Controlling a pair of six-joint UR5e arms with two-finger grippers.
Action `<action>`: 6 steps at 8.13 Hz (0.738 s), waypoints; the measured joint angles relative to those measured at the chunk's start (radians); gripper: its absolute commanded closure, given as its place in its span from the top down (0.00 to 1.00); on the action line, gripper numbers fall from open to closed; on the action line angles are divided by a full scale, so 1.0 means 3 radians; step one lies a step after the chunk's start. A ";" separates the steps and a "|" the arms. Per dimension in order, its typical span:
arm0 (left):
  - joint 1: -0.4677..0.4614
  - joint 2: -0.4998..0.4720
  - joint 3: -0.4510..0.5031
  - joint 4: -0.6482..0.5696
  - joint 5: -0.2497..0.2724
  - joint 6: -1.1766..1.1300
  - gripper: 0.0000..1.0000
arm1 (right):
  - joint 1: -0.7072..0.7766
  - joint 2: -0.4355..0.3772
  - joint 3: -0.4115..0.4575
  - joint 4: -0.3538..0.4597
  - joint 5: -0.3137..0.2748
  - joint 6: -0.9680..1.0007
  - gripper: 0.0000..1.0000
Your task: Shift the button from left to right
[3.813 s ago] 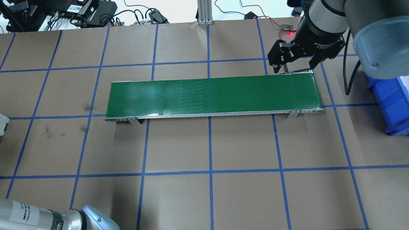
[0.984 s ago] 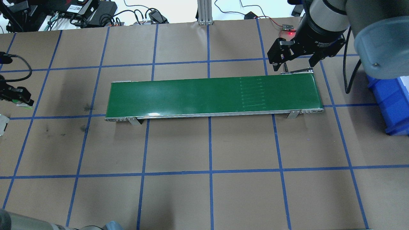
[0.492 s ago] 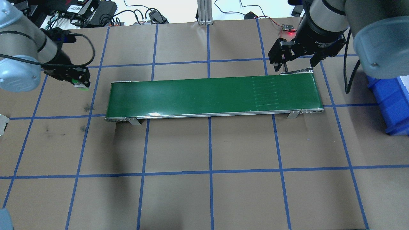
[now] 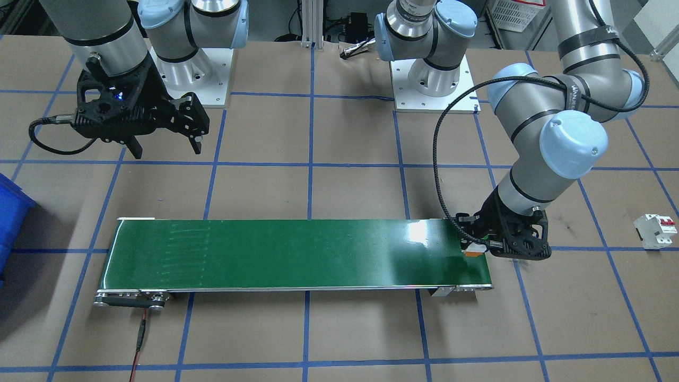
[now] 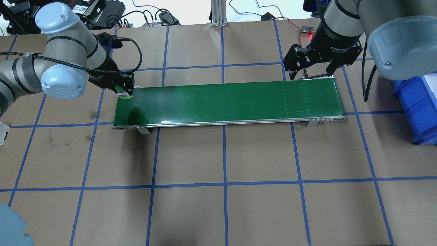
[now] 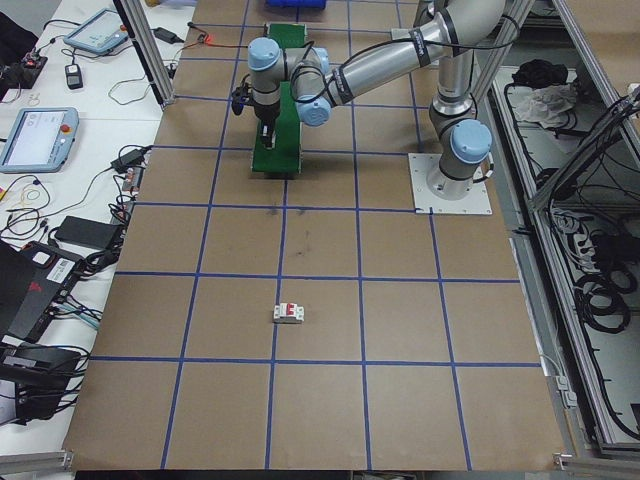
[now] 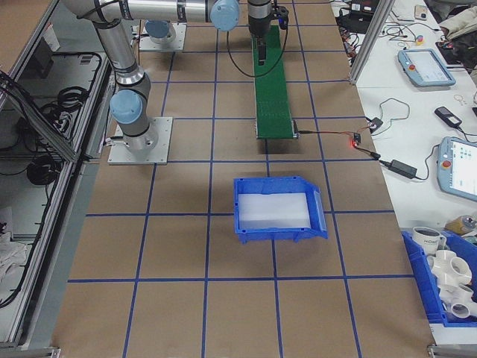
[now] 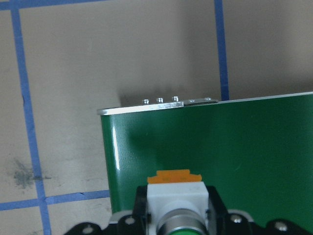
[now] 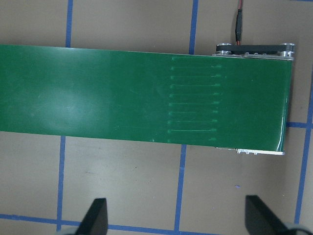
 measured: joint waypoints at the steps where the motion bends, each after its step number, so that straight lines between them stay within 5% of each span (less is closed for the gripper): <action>1: -0.0033 -0.0059 -0.0006 -0.0004 -0.0023 -0.0017 0.00 | 0.0000 0.0014 -0.0004 0.0000 0.0014 0.0002 1.00; 2: -0.0049 -0.0096 -0.0010 -0.0017 -0.0026 -0.0022 0.03 | 0.0000 0.0019 -0.0006 -0.0009 0.0027 0.0003 1.00; 3: -0.0056 -0.0115 -0.0010 -0.0025 -0.0023 -0.0022 0.33 | 0.0000 0.0020 -0.0007 -0.0013 0.0035 0.0005 1.00; 4: -0.0058 -0.0125 -0.0013 -0.0029 -0.0017 -0.0022 0.37 | 0.0000 0.0022 -0.0008 -0.0016 0.0033 0.0009 1.00; 5: -0.0059 -0.0129 -0.0014 -0.0033 -0.0011 -0.0025 0.86 | 0.0000 0.0024 -0.0008 -0.0021 0.0030 0.0011 1.00; 6: -0.0060 -0.0131 -0.0015 -0.0032 -0.0009 -0.0036 1.00 | 0.0000 0.0026 -0.0008 -0.0021 0.0028 0.0012 1.00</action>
